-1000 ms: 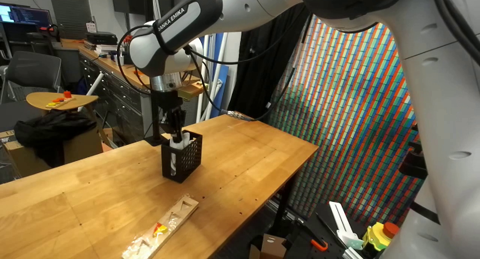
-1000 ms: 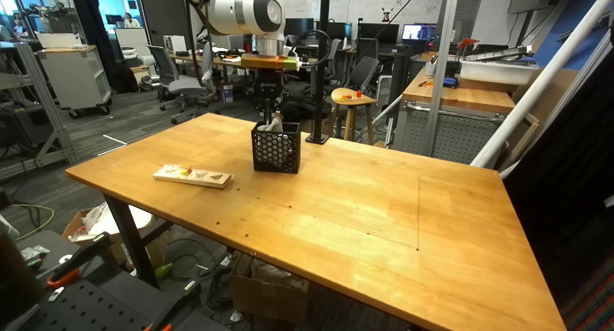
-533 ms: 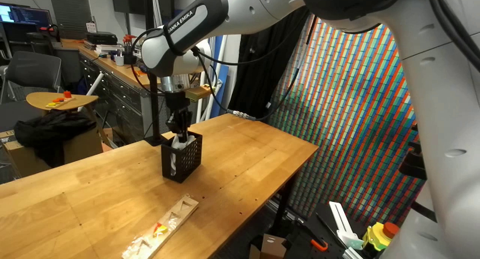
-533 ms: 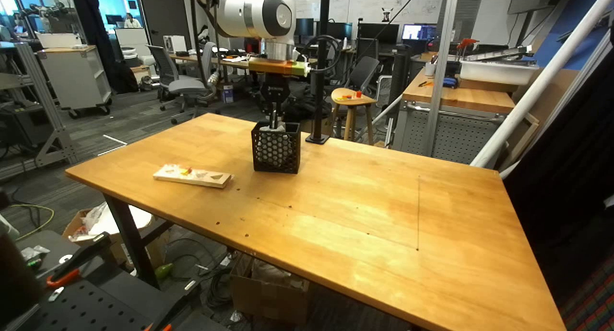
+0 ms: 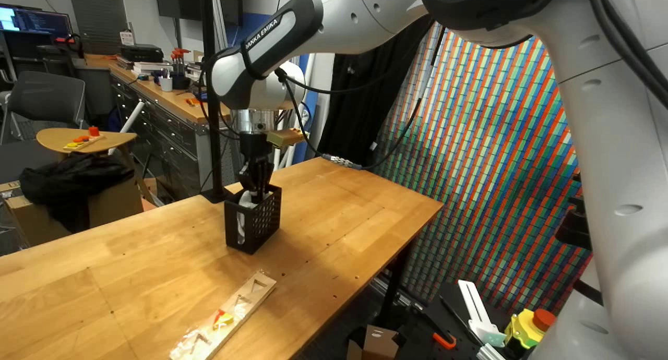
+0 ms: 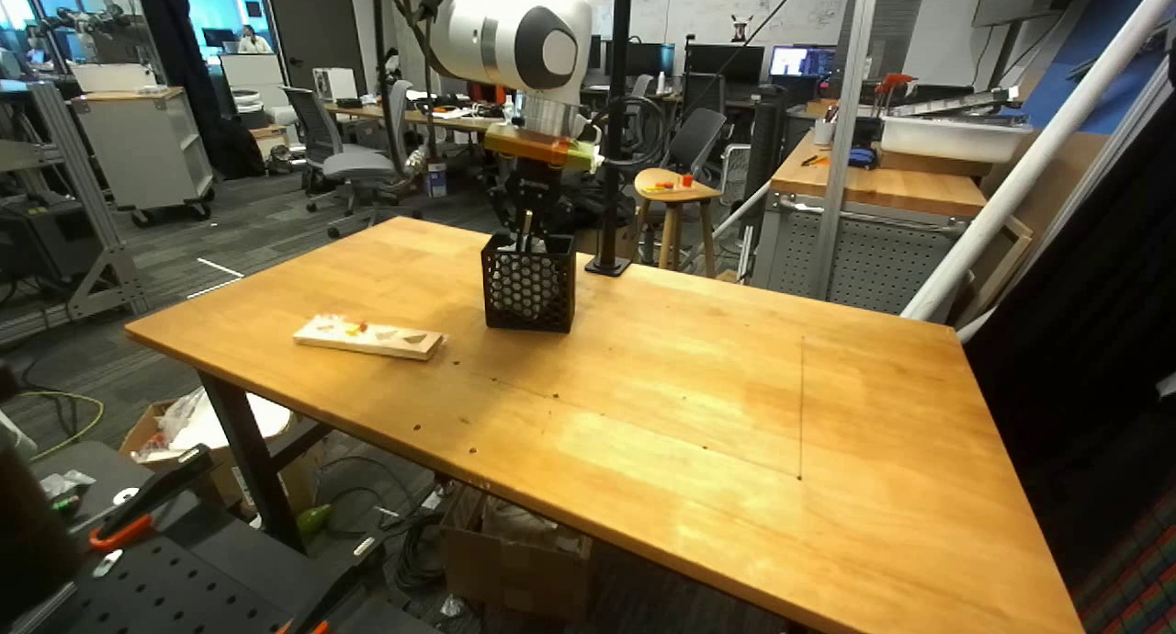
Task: Put the white towel in the black box
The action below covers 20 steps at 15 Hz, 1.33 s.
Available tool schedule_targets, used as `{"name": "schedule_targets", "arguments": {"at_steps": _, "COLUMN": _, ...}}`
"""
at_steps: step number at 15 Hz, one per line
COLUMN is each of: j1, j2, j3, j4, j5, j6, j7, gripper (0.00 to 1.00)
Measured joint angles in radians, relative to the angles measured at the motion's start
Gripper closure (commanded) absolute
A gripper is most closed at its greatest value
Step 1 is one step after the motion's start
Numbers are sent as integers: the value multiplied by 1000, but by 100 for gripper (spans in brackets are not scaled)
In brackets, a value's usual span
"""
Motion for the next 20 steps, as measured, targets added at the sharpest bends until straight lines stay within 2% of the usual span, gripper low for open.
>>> {"name": "schedule_targets", "arguments": {"at_steps": 6, "j1": -25, "j2": 19, "j3": 2, "j4": -11, "j5": 61, "j6": 3, "j7": -37, "gripper": 87}}
{"name": "schedule_targets", "arguments": {"at_steps": 12, "j1": -28, "j2": 57, "j3": 9, "j4": 15, "j5": 71, "j6": -12, "j7": -68, "gripper": 87}}
{"name": "schedule_targets", "arguments": {"at_steps": 20, "j1": -29, "j2": 158, "j3": 21, "j4": 129, "j5": 82, "j6": -149, "j7": -91, "gripper": 87}}
